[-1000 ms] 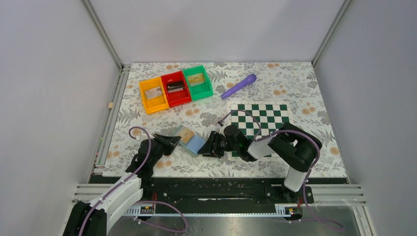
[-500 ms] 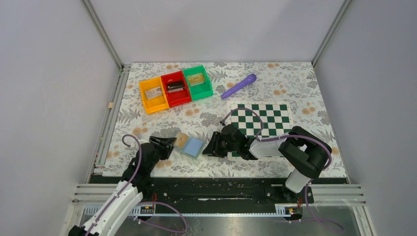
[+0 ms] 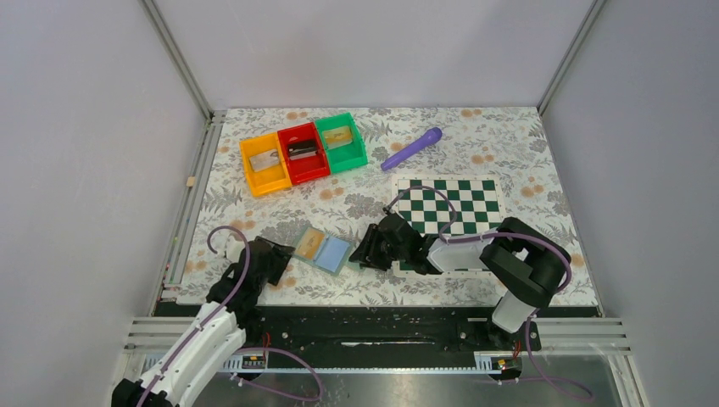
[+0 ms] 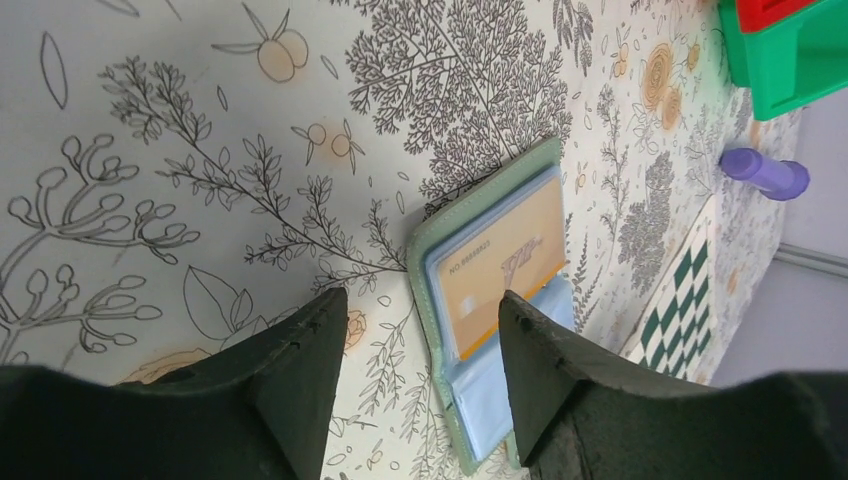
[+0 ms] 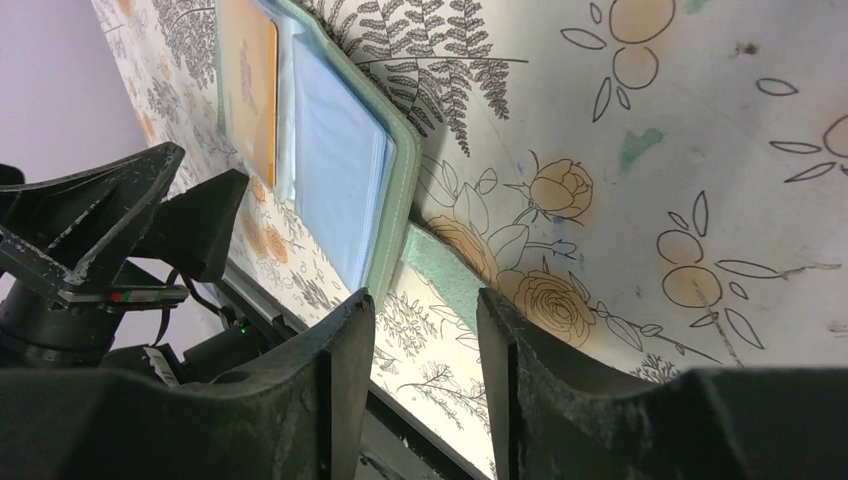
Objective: Take the credit cards out of the card holder
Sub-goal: Remove the credit card from the card holder.
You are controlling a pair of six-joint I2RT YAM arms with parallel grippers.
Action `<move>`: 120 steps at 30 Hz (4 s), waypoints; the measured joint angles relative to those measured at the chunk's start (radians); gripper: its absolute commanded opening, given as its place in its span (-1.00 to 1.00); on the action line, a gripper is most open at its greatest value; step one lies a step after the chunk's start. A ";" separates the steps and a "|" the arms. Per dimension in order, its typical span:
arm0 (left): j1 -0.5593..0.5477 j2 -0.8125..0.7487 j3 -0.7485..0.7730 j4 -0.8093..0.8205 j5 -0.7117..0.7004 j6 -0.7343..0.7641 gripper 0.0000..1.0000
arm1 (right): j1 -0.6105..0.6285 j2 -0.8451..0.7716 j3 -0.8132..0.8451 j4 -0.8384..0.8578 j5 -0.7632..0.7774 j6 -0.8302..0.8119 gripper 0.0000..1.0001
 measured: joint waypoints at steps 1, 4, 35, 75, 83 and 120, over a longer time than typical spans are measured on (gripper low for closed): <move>0.000 0.006 0.002 0.005 -0.002 0.016 0.19 | 0.003 0.000 0.000 -0.001 0.011 0.005 -0.03; 0.000 0.036 0.022 0.007 -0.031 0.074 0.26 | 0.018 -0.009 0.000 -0.021 0.045 0.006 -0.03; 0.090 0.534 0.114 0.402 0.413 0.408 -0.18 | -0.094 -0.127 0.054 -0.238 0.066 -0.272 -0.19; 0.102 0.680 0.103 0.574 0.579 0.428 -0.60 | -0.035 0.235 0.217 0.084 -0.082 -0.039 -0.18; 0.116 0.693 0.056 0.653 0.597 0.404 -1.00 | -0.072 0.283 0.091 0.392 -0.161 0.042 -0.26; 0.100 0.637 0.027 0.586 0.680 0.389 -1.00 | -0.093 0.332 0.040 0.619 -0.413 0.058 -0.94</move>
